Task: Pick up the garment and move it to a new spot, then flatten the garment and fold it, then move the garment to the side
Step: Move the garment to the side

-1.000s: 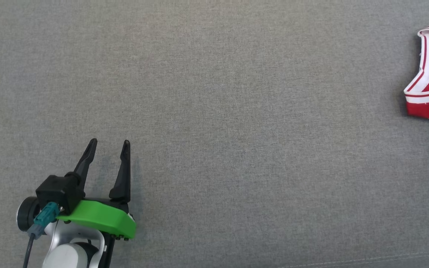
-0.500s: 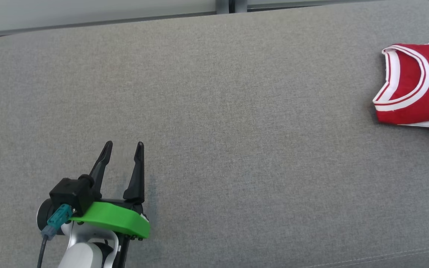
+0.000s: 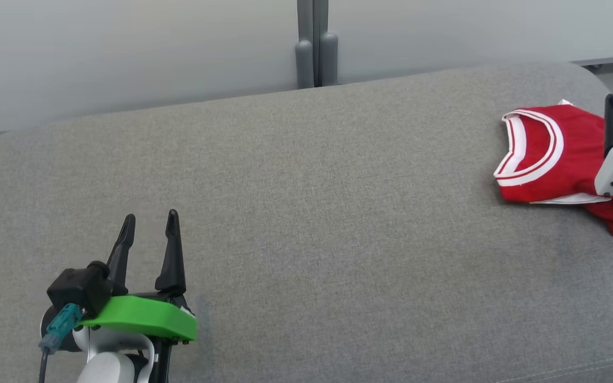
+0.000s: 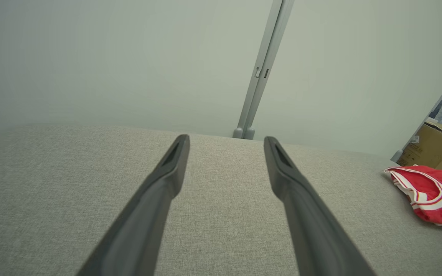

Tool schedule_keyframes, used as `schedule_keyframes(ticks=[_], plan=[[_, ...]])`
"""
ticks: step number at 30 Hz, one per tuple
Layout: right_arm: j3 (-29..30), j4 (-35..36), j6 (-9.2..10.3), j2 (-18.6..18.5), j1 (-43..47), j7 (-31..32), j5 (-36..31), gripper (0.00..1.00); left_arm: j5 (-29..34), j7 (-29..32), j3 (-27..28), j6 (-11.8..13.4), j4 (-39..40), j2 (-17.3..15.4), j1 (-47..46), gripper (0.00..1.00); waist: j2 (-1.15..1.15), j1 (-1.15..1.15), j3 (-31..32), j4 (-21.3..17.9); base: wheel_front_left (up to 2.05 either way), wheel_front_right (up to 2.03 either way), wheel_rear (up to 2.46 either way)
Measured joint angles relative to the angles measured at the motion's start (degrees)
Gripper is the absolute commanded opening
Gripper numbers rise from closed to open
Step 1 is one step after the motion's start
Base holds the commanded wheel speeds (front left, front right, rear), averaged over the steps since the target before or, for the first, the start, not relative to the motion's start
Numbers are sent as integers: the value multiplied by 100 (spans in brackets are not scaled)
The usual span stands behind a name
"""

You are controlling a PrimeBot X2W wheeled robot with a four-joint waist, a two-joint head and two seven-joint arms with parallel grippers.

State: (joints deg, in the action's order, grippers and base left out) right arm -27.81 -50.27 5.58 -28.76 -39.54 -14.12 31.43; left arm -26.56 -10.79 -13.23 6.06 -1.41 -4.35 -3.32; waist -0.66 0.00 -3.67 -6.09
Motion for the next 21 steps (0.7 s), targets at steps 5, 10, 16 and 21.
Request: schedule_keyframes(ticks=[5, 10, 16, 21], plan=[[-4, 419, -52, 250, 407, -7, 42, 100, 48, -76, 145, 8, -124, 3, 94, 100, 0, 0, 378, -18, 0, 0, 0], [103, 1071, -33, 544, 662, -14, 41, 100, 101, -121, 205, 54, -180, 8, 169, 100, 0, 0, 566, 18, 0, 0, 0], [305, 1691, 66, 787, 1238, -31, 31, 100, 220, -170, 226, 59, -198, 26, 227, 100, 0, 0, 638, 136, 0, 0, 0], [356, 2094, 109, 953, 1734, -32, -100, 100, 226, -188, 245, 60, -233, 47, 250, 100, 0, 0, 656, 231, 0, 0, 0]])
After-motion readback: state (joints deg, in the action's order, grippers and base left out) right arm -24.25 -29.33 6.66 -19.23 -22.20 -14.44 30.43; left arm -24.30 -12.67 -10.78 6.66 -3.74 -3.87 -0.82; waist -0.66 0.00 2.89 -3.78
